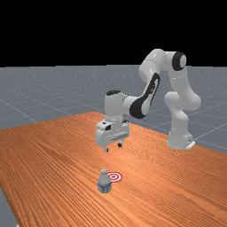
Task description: Pick up the bottle and put it on the marker
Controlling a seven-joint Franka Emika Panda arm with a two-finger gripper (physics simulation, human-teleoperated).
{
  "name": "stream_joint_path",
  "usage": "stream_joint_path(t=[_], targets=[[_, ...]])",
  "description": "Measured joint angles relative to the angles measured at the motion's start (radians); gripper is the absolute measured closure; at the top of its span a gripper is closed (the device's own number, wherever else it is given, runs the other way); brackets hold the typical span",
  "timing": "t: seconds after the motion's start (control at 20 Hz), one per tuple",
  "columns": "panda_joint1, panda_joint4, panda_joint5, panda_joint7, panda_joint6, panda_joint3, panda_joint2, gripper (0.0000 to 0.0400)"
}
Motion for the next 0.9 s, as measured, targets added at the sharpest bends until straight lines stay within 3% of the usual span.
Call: stream_joint_path(t=[0.05, 0.15, 0.25, 0.3, 0.35, 0.45, 0.6, 0.75, 0.9], targets=[[0.0, 0.0, 0.0, 0.0, 0.0, 0.0, 0.0, 0.0151], [0.005, -0.006, 0.0, 0.031, -0.008, -0.006, -0.011, 0.0056], [0.007, -0.008, 0.001, 0.043, -0.011, -0.008, -0.016, 0.0021], [0.013, -0.153, -0.017, 0.235, -0.11, -0.022, -0.155, 0.0167], [0.013, -0.218, -0.02, 0.42, -0.204, -0.032, -0.308, 0.0258], [-0.004, -0.263, -0.017, 0.797, -0.297, -0.032, -0.471, 0.0347], [-0.039, -0.281, 0.001, 1.287, -0.349, -0.021, -0.519, 0.0388], [-0.053, -0.283, 0.015, 1.431, -0.348, -0.021, -0.523, 0.0397], [-0.052, -0.268, 0.041, 1.529, -0.146, -0.009, -0.508, 0.0399]])
